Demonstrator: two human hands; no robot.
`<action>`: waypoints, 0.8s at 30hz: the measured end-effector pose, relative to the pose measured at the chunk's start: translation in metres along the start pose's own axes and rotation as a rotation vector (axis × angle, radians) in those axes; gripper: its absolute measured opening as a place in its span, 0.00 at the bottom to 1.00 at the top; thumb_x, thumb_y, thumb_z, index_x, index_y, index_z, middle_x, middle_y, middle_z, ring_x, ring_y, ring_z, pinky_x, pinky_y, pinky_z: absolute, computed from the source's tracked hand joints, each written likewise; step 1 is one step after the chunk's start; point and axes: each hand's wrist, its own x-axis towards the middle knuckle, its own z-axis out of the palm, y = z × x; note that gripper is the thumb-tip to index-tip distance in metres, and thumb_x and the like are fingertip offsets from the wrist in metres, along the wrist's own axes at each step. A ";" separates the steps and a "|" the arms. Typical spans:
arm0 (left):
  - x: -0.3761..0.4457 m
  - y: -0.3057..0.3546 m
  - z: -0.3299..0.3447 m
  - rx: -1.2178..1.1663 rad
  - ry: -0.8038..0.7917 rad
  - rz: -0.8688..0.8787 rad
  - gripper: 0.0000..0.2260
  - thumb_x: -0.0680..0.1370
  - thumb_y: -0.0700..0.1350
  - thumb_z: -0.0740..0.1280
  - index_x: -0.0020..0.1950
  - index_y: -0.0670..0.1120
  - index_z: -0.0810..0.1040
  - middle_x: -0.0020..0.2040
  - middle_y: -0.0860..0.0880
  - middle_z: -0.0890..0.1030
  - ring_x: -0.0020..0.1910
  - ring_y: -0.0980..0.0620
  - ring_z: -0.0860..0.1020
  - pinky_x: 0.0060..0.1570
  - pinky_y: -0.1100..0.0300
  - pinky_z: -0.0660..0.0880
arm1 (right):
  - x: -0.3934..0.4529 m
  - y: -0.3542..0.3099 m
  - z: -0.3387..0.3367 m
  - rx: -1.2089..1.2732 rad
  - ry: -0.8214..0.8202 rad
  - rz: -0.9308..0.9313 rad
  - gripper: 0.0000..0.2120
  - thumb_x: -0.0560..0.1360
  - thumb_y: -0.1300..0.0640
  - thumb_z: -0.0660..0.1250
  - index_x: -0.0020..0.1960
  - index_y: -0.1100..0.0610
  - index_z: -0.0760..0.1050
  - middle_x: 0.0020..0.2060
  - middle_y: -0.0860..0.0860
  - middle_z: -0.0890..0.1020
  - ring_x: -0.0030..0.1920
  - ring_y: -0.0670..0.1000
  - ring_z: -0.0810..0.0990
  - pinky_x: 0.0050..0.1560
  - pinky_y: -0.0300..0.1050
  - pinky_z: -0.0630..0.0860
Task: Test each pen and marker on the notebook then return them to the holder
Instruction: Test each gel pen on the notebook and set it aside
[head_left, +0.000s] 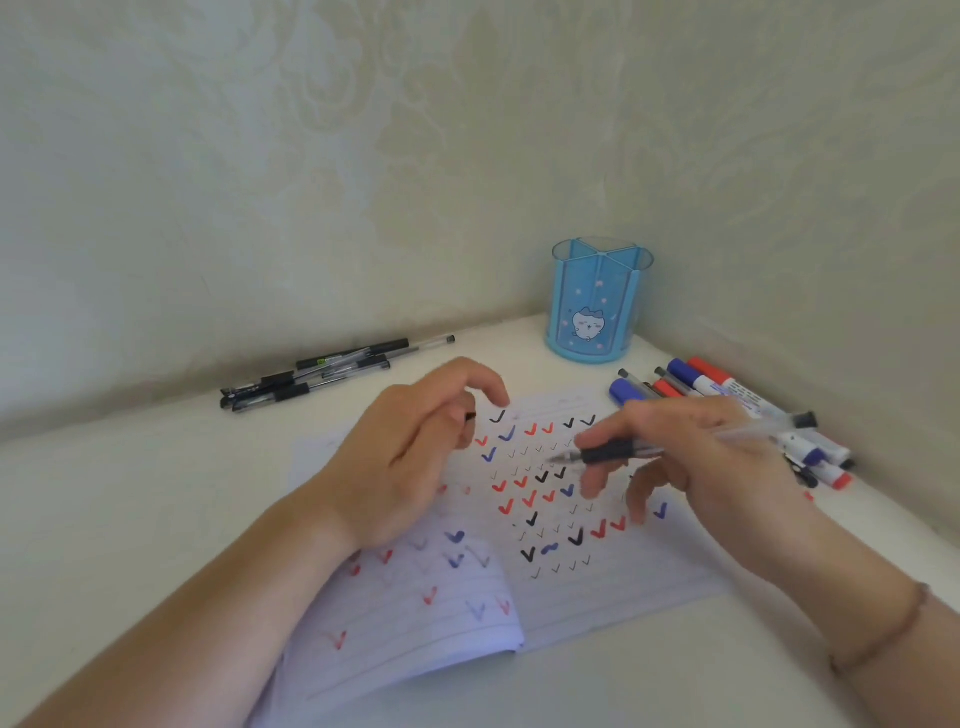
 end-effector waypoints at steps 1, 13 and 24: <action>0.001 -0.001 0.000 0.020 0.020 -0.011 0.11 0.79 0.46 0.53 0.55 0.53 0.74 0.33 0.52 0.70 0.33 0.48 0.68 0.38 0.52 0.68 | 0.000 0.001 0.002 -0.057 0.005 0.042 0.13 0.71 0.51 0.73 0.33 0.58 0.82 0.27 0.60 0.82 0.28 0.61 0.78 0.25 0.44 0.72; 0.003 -0.004 0.004 0.249 -0.005 -0.076 0.16 0.75 0.51 0.72 0.60 0.63 0.75 0.47 0.65 0.84 0.47 0.67 0.80 0.47 0.72 0.71 | -0.003 0.008 0.007 -0.476 0.062 0.095 0.22 0.68 0.67 0.71 0.24 0.60 0.61 0.20 0.51 0.64 0.21 0.43 0.64 0.25 0.32 0.63; 0.004 0.001 0.006 0.216 0.024 -0.062 0.15 0.70 0.55 0.71 0.57 0.63 0.76 0.48 0.65 0.84 0.48 0.65 0.82 0.55 0.55 0.78 | -0.004 0.010 0.007 -0.521 -0.014 0.119 0.16 0.65 0.65 0.70 0.26 0.62 0.64 0.20 0.48 0.69 0.23 0.44 0.66 0.26 0.36 0.65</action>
